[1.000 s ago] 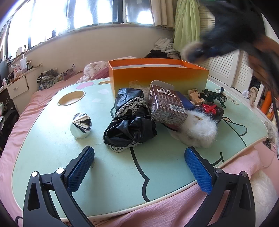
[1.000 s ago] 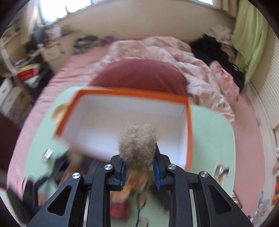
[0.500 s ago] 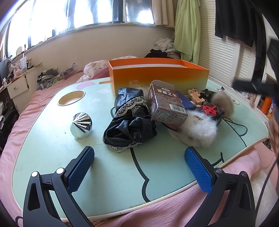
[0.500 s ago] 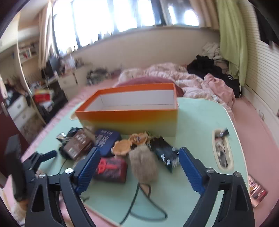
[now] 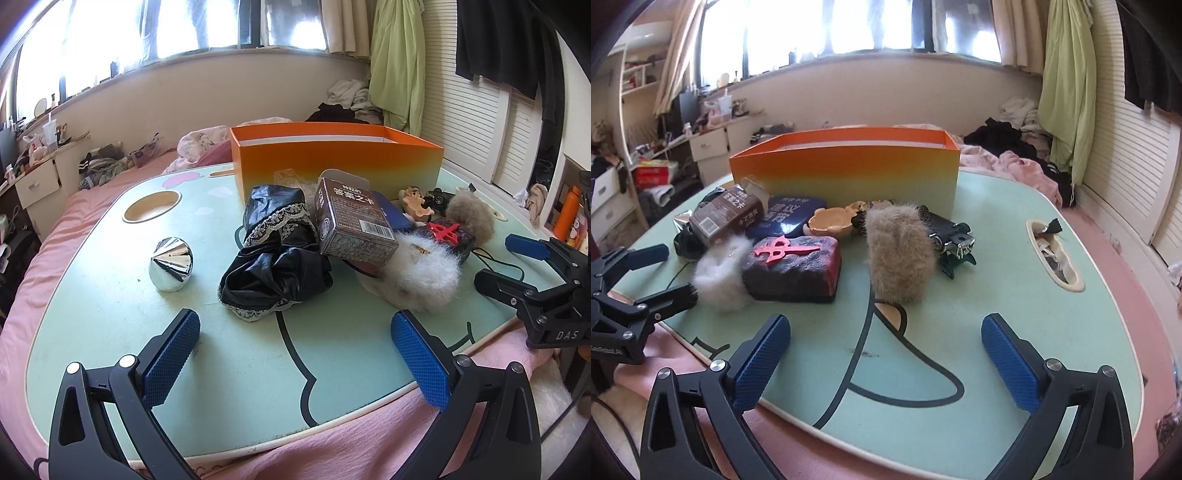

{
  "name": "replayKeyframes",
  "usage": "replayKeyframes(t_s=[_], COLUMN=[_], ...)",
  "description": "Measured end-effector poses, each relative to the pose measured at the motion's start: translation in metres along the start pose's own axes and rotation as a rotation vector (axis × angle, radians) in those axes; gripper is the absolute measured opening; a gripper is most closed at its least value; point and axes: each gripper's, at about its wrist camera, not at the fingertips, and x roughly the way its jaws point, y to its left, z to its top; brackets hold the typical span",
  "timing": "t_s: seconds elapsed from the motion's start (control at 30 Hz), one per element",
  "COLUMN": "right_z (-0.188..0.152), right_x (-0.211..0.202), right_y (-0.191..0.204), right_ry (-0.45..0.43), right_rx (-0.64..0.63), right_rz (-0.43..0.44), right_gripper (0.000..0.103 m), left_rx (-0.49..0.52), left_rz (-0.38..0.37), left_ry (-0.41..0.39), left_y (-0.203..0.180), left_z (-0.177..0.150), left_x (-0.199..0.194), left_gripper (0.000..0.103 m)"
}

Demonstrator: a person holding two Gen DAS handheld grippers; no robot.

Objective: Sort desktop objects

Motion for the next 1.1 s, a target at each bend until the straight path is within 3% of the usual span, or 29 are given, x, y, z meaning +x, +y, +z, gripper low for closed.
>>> replayKeyframes(t_s=[0.4,0.5,0.57,0.63,0.67,0.73,0.83,1.0,1.1], right_z=[0.0,0.0,0.0,0.001,0.001,0.001,0.001,0.002,0.002], right_x=[-0.003,-0.003,-0.003,-0.003,-0.003,-0.003,-0.003,-0.003,-0.003], right_y=[0.0,0.0,0.0,0.001,0.001,0.002,0.002,0.002,0.003], right_ry=[-0.011,-0.013,-0.015,-0.017,-0.017,-0.018,-0.019,-0.021,-0.023], right_rx=[0.006,0.009,0.009,0.008,0.008,0.009,0.01,0.013,0.016], right_rz=[-0.001,-0.002,-0.001,-0.001,-0.002,-0.003,-0.001,-0.004,-0.006], right_gripper=[0.103,0.103,0.103,0.103,0.103,0.103,0.103,0.103,0.103], left_rx=[-0.016,-0.11,-0.138,-0.127,-0.119,-0.135,-0.159,-0.056,-0.076], left_rz=[-0.01,-0.058,-0.025,0.072,0.116,0.127,0.069,0.109,0.091], left_ry=[-0.012,-0.11,-0.161,-0.186,-0.18,-0.146,-0.037,0.077,0.141], left_y=[0.006,0.032,0.051,0.07,0.078,0.091,0.1,0.085,0.086], left_z=[0.0,0.001,0.004,0.01,0.013,0.018,0.029,0.044,0.042], left_x=[-0.004,-0.039,-0.056,-0.066,-0.065,-0.055,-0.026,0.015,0.029], left_gripper=[0.102,0.102,0.102,0.1,0.098,0.086,0.08,0.077,0.037])
